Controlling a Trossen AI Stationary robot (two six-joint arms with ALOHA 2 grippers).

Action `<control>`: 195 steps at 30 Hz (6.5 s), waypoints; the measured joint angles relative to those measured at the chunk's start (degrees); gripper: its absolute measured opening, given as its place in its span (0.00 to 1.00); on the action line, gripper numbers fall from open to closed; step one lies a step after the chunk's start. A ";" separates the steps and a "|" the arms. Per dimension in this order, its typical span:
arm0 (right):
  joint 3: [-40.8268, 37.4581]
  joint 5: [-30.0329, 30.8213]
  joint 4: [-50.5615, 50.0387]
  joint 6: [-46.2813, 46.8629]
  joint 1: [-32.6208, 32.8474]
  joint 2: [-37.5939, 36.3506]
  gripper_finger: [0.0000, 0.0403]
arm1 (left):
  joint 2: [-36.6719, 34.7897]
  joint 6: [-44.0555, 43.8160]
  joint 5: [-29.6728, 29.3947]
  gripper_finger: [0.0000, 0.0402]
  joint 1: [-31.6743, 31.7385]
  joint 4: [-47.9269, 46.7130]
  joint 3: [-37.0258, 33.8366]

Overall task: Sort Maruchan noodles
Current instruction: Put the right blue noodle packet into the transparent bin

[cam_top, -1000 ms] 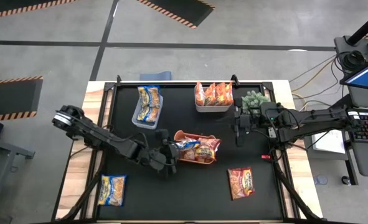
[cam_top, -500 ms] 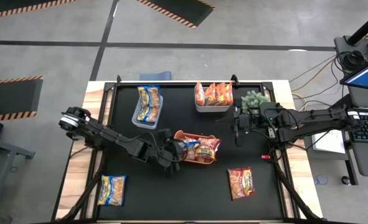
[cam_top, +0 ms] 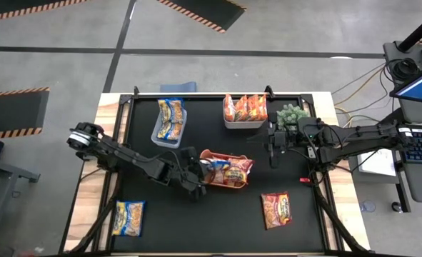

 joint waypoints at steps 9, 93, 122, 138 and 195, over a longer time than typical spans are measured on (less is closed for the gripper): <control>0.00 0.00 0.01 0.04 0.00 0.02 0.08 | -7.24 0.19 -3.79 0.07 0.18 -1.32 -0.09; 0.00 -0.02 3.44 -2.25 -9.51 3.52 0.08 | -30.34 -45.47 13.10 0.06 30.53 -45.72 -0.20; 0.00 0.02 1.33 -2.01 -9.50 3.50 0.08 | -24.31 -44.51 12.69 0.18 32.66 -45.05 -0.22; 0.00 0.04 1.33 -1.99 -9.51 3.50 0.08 | -24.44 -37.91 2.96 0.28 32.66 -60.58 7.59; 0.00 0.07 0.87 -1.95 -9.49 3.48 0.08 | -7.06 -40.60 -6.32 0.19 21.73 -53.40 4.66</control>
